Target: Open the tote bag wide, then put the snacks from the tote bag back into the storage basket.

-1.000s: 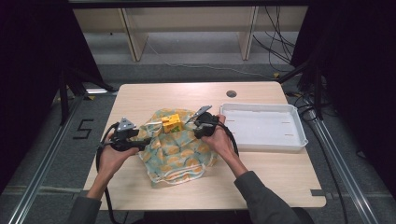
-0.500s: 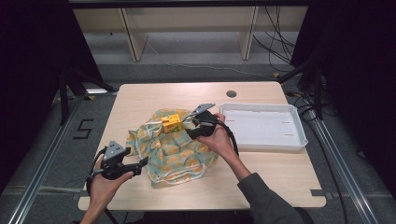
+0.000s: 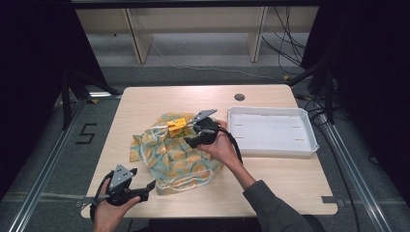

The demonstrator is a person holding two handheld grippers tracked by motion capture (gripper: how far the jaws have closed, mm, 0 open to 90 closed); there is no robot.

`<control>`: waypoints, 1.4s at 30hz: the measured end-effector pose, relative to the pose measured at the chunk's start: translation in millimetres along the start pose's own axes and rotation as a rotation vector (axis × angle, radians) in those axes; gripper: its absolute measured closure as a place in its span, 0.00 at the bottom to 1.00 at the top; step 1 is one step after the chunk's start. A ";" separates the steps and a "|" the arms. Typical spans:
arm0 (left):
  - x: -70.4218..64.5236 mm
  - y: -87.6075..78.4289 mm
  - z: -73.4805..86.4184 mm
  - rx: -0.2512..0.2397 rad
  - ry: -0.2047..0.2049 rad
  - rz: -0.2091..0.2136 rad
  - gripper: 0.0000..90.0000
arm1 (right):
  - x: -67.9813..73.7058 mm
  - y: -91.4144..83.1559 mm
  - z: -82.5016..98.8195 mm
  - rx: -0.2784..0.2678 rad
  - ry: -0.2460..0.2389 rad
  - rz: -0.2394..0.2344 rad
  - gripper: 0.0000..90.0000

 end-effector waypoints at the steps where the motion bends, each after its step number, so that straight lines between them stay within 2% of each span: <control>1: 0.0 0.0 0.0 0.000 0.000 0.000 0.21 | 0.0 0.0 0.0 0.000 0.000 0.000 0.38; 2: -0.2 -0.6 4.9 0.017 0.017 -0.009 0.21 | 1.9 0.1 -0.2 -0.001 0.023 -0.006 0.37; 3: -0.1 -1.1 6.4 0.018 0.020 -0.011 0.21 | 1.7 2.2 -2.9 -0.028 0.008 -0.009 0.37; 4: -1.2 -1.7 7.5 0.019 0.019 -0.008 0.21 | 2.7 0.9 -1.5 -0.009 0.024 -0.013 0.36; 5: -1.2 -2.7 8.4 0.022 0.023 -0.008 0.21 | 2.1 4.8 -4.1 -0.045 0.039 0.006 0.36; 7: -2.2 -4.7 8.8 0.011 0.021 -0.009 0.21 | 2.0 4.5 -2.3 -0.009 0.014 -0.014 0.34; 8: -2.2 -6.3 9.9 0.018 0.027 -0.011 0.21 | 2.0 8.8 -5.0 -0.041 0.008 -0.008 0.33; 11: -4.4 -10.3 12.9 0.018 0.021 -0.011 0.21 | 3.5 11.4 -5.5 -0.024 0.024 -0.005 0.29; 13: -4.8 -13.2 13.0 0.003 0.027 -0.020 0.22 | 5.6 13.6 -7.1 -0.028 0.037 -0.016 0.28; 14: -5.1 -14.2 13.0 -0.002 0.029 -0.021 0.23 | 7.8 15.3 -7.8 -0.032 0.069 -0.018 0.26; 15: -4.6 -15.2 12.8 0.002 0.051 -0.020 0.23 | 9.4 17.8 -9.9 -0.047 0.078 -0.026 0.24; 16: -5.5 -15.0 12.8 -0.002 0.031 -0.021 0.23 | 8.7 18.3 -9.8 -0.037 0.063 -0.024 0.24; 17: -4.3 -15.3 12.6 -0.002 0.038 -0.027 0.23 | 10.8 20.0 -10.2 -0.033 0.083 -0.023 0.23; 18: -3.3 -15.1 12.7 -0.002 0.040 -0.029 0.23 | 10.9 23.9 -12.1 -0.044 0.082 -0.016 0.21; 19: -2.4 -15.0 13.8 0.005 0.030 -0.033 0.23 | 10.4 24.6 -11.3 -0.014 0.084 -0.011 0.20; 20: -2.4 -13.8 13.9 -0.002 0.026 -0.026 0.23 | 10.4 26.9 -12.7 -0.012 0.075 -0.012 0.20; 21: -1.3 -13.5 15.6 0.008 0.033 -0.028 0.23 | 10.5 31.7 -16.8 -0.051 0.071 -0.003 0.20; 22: -1.2 -12.9 16.4 0.012 0.037 -0.025 0.23 | 12.5 30.3 -15.4 -0.013 0.097 -0.010 0.19; 23: -1.5 -12.4 17.7 0.019 0.034 -0.024 0.23 | 12.0 34.7 -18.3 -0.037 0.090 -0.003 0.19; 24: -2.3 -11.7 18.1 0.021 0.033 -0.022 0.23 | 12.0 35.2 -18.4 -0.017 0.082 -0.008 0.19; 25: -2.3 -11.7 18.1 0.026 0.055 -0.020 0.23 | 11.4 37.1 -19.6 -0.015 0.070 -0.010 0.19; 26: -4.0 -10.7 18.5 0.021 0.040 -0.017 0.23 | 10.1 38.5 -21.2 -0.019 0.090 0.004 0.19; 27: -3.7 -11.3 18.8 0.028 0.056 -0.020 0.23 | 9.2 39.8 -21.8 -0.015 0.087 0.007 0.19; 29: -5.3 -10.4 19.1 0.029 0.046 -0.015 0.23 | 9.8 43.4 -25.0 -0.021 0.077 0.000 0.19; 31: -4.4 -10.6 19.8 0.034 0.047 -0.018 0.23 | 11.8 45.4 -27.1 -0.019 0.102 0.001 0.19; 32: -4.1 -10.7 20.0 0.035 0.048 -0.018 0.23 | 10.9 47.6 -28.6 -0.026 0.087 0.009 0.18; 33: -3.7 -10.9 20.2 0.037 0.051 -0.020 0.23 | 11.6 48.0 -28.6 -0.011 0.096 0.009 0.18; 34: -3.7 -10.8 20.1 0.036 0.051 -0.019 0.23 | 10.6 49.3 -28.7 -0.003 0.082 0.013 0.18; 36: -3.6 -11.0 20.2 0.037 0.055 -0.020 0.23 | 9.6 52.0 -29.6 0.000 0.112 0.027 0.18; 37: -4.4 -10.5 19.9 0.032 0.046 -0.018 0.23 | 7.6 54.4 -31.0 -0.008 0.091 0.028 0.18; 39: -4.0 -10.5 20.2 0.036 0.052 -0.014 0.23 | 6.3 56.9 -33.4 -0.014 0.097 0.028 0.18; 40: -4.4 -10.2 19.9 0.032 0.047 -0.013 0.23 | 8.5 56.9 -33.1 0.000 0.135 0.023 0.18; 42: -3.4 -10.9 20.7 0.040 0.053 -0.020 0.23 | 7.6 60.7 -34.3 -0.001 0.115 0.032 0.18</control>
Point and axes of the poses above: each handheld gripper's, and its own axes: y roughly forward along the jaws, z roughly out of its underside, x roughly to its left, the point moved 10 cm from there along y, roughly forward along the jaws, and after that the axes turned 2 degrees about y, right-handed, at the moved point
